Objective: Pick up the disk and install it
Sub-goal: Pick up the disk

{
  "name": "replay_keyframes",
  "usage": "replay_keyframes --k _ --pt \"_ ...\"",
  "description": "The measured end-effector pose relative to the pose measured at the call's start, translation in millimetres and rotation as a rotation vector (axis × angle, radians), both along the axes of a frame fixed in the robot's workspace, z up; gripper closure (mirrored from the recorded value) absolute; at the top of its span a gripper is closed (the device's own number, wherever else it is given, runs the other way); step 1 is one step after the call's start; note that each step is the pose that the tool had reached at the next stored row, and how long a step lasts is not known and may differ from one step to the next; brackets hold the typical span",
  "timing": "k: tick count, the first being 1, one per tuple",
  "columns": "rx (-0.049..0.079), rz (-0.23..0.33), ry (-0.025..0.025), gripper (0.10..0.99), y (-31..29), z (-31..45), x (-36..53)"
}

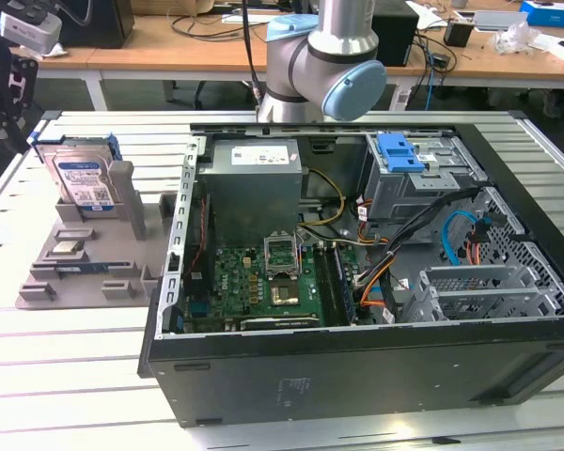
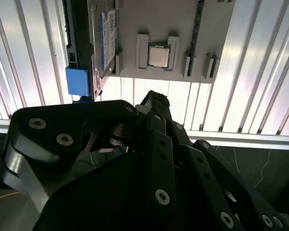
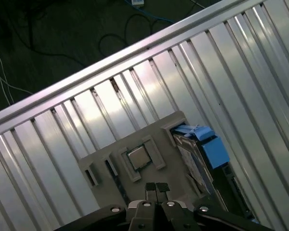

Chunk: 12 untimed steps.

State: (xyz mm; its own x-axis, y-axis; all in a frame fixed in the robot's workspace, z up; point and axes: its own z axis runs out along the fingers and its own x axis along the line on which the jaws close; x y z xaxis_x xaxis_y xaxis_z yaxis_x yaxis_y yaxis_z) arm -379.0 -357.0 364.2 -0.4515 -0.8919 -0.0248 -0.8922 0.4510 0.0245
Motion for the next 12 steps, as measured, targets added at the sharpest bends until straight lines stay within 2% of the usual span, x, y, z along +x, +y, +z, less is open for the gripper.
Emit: replay_keyframes --k 6,12 --pt "0.000 0.053 0.0000 0.980 0.0 0.0 0.0" --pt "0.000 0.147 -0.0001 0.980 0.0 0.0 0.0"
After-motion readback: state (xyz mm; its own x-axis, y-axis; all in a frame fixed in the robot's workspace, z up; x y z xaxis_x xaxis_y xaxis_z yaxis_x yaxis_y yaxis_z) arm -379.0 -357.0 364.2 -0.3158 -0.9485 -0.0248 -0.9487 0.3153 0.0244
